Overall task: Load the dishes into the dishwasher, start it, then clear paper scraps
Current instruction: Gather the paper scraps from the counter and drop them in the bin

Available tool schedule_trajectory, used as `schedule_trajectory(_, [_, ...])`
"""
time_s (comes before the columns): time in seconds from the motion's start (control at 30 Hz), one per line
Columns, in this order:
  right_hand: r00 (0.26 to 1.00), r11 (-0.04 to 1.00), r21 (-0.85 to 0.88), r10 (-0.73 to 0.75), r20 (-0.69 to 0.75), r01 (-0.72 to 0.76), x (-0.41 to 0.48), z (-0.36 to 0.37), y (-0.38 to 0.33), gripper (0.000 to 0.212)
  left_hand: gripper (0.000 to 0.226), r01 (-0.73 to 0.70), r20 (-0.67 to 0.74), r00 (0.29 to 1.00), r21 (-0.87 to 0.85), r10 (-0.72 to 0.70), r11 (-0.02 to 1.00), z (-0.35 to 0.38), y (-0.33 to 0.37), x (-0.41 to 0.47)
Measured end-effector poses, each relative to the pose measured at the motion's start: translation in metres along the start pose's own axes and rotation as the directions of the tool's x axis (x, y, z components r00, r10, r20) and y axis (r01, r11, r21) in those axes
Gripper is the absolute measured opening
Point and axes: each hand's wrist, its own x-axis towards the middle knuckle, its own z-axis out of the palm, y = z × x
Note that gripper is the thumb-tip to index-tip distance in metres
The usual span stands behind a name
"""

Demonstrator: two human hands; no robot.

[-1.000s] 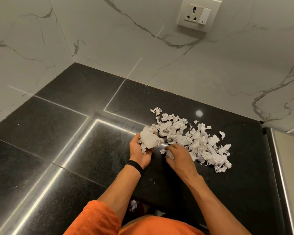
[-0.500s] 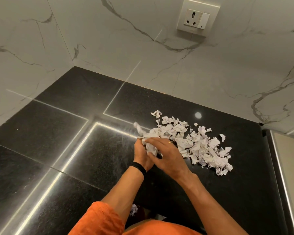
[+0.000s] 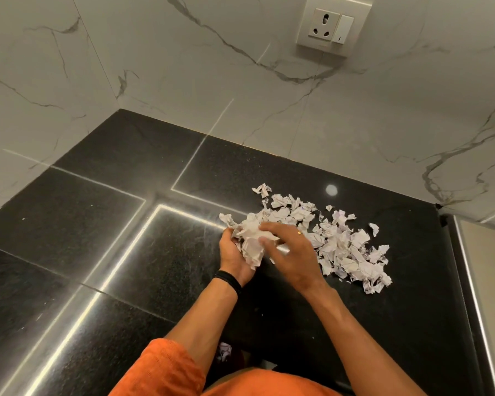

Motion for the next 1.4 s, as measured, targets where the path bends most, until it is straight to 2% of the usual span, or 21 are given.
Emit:
schedule_trajectory(0.07, [0.989,0.993,0.032,0.118,-0.087,-0.116,0.014,-0.006,0.014,0.019,0.063,-0.006,0.013,1.000,-0.006,0.006,1.000,-0.001,0.002,-0.002])
schedule_trajectory(0.17, [0.970,0.962,-0.125,0.234,-0.073,-0.241,0.037,-0.010,0.046,0.025,0.063,-0.006,-0.001,1.000,-0.012,0.006,1.000,-0.004,0.006,-0.002])
schedule_trajectory(0.23, [0.964,0.927,-0.307,0.253,0.079,-0.218,0.051,-0.008,0.064,0.041,0.062,-0.025,-0.018,1.000,-0.024,0.025,0.999,-0.006,0.011,-0.003])
schedule_trajectory(0.33, [0.929,0.868,-0.490,0.245,0.278,-0.082,0.062,0.002,0.079,0.061,0.063,-0.050,-0.044,0.998,-0.018,0.050,0.999,-0.010,0.015,-0.001])
schedule_trajectory(0.4, [0.936,0.844,-0.536,0.211,0.283,-0.028,0.065,0.010,0.086,0.058,0.063,-0.048,-0.044,0.998,-0.013,0.047,0.999,-0.012,0.017,0.001])
schedule_trajectory(0.53, [0.974,0.832,-0.555,0.132,0.186,-0.007,0.064,0.009,0.091,0.046,0.061,-0.050,-0.021,0.999,0.011,0.050,0.999,-0.010,0.019,0.000])
schedule_trajectory(0.6, [0.987,0.853,-0.522,0.105,0.118,-0.028,0.060,0.005,0.087,0.043,0.058,-0.040,-0.012,0.999,0.019,0.040,0.999,-0.010,0.017,0.001])
schedule_trajectory(0.7, [0.990,0.958,-0.250,0.140,-0.031,-0.144,0.056,-0.004,0.065,0.038,0.056,-0.021,0.009,1.000,0.020,0.021,1.000,-0.006,0.012,0.003])
schedule_trajectory(0.8, [0.997,0.996,-0.065,0.066,0.043,-0.063,0.050,-0.007,0.032,0.038,0.061,0.013,0.046,0.999,0.021,-0.014,1.000,-0.002,0.007,0.002])
schedule_trajectory(0.9, [0.982,0.998,-0.060,-0.009,0.188,0.020,0.042,0.001,0.011,0.038,0.053,-0.005,0.073,0.997,0.047,0.002,0.999,0.001,0.003,0.004])
schedule_trajectory(1.0, [0.956,0.983,-0.162,-0.030,0.293,0.081,0.039,0.016,0.007,0.036,0.053,-0.012,0.073,0.997,0.079,0.006,0.997,-0.001,-0.001,0.006])
schedule_trajectory(1.13, [0.942,0.964,-0.255,0.008,0.334,0.082,0.036,0.023,0.009,0.046,0.057,0.022,0.019,1.000,0.101,-0.024,0.995,-0.005,0.002,0.001])
schedule_trajectory(1.27, [0.938,0.994,-0.105,0.052,0.342,-0.017,0.044,0.015,0.001,0.047,0.050,0.023,-0.007,1.000,0.047,-0.022,0.999,-0.009,0.008,-0.006])
schedule_trajectory(1.33, [0.953,0.990,0.044,0.118,0.278,-0.135,0.057,0.012,-0.003,0.034,0.051,0.009,-0.002,1.000,-0.017,-0.009,1.000,-0.012,0.011,-0.011])
schedule_trajectory(1.4, [0.961,0.970,0.113,0.191,0.201,-0.217,0.074,0.016,0.004,0.018,0.056,-0.003,-0.008,1.000,-0.059,0.003,0.998,-0.017,0.016,-0.013])
